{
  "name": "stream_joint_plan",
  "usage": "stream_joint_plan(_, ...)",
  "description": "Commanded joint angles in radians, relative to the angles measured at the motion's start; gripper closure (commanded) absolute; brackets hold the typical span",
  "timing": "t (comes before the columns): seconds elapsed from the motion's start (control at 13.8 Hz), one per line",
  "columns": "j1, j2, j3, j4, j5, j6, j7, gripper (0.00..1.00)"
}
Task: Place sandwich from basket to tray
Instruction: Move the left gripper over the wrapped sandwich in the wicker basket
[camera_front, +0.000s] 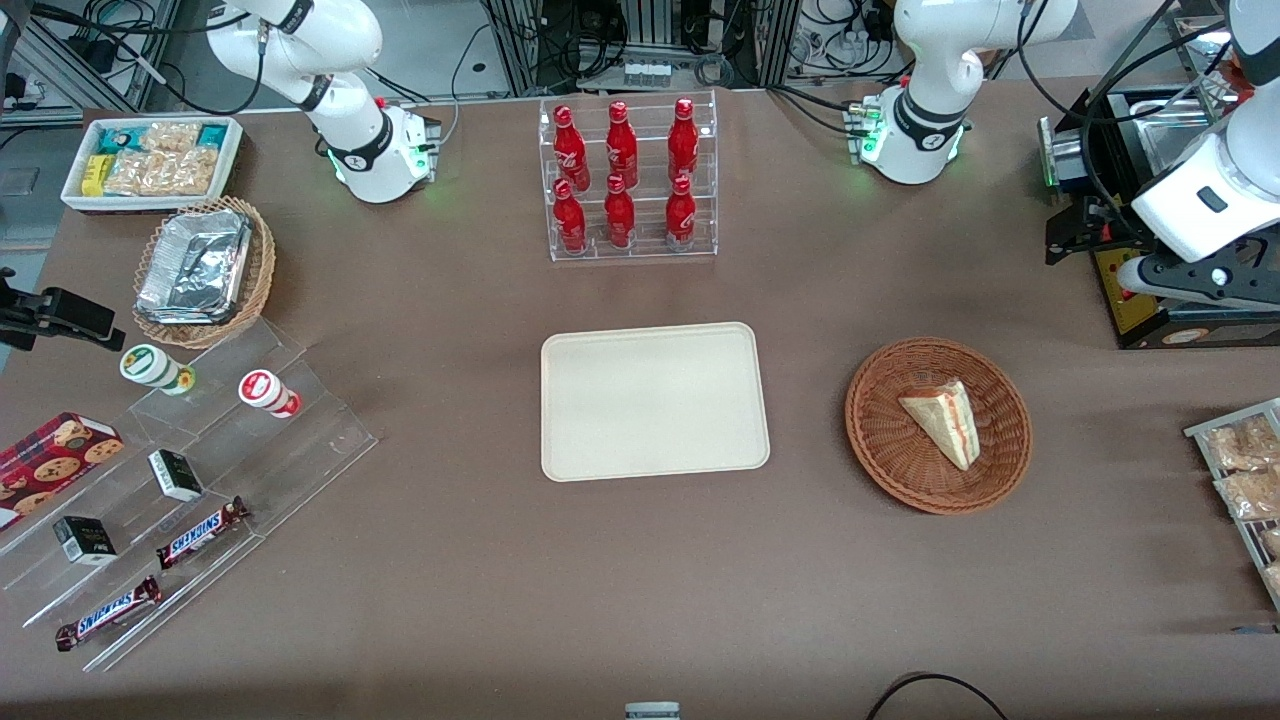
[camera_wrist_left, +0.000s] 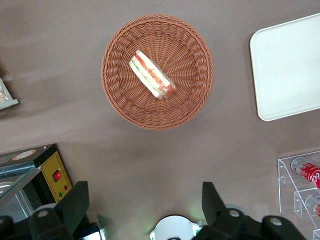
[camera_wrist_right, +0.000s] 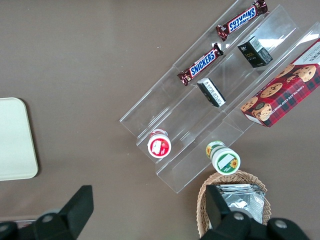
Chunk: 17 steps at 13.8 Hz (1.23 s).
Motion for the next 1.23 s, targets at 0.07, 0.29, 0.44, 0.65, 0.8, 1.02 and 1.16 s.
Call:
stream_joint_plan(0.07,0.0,0.001,-0.009,0.01,0.006,0.001,-0.067,0.0)
stream_joint_plan(0.29,0.0,0.021,-0.014,-0.047,0.003,0.056,-0.071,0.0)
stream_joint_plan(0.44,0.003,0.019,-0.012,-0.108,0.0,0.127,-0.062,0.0)
stream_joint_plan(0.65,0.006,0.022,-0.012,-0.217,0.001,0.278,-0.062,0.0)
stream_joint_plan(0.8,0.01,0.042,-0.011,-0.284,0.001,0.389,-0.062,0.0)
stream_joint_plan(1.02,0.012,0.079,-0.008,-0.346,0.006,0.507,-0.062,0.0)
stream_joint_plan(1.16,0.012,0.08,-0.008,-0.412,0.006,0.604,-0.063,0.0)
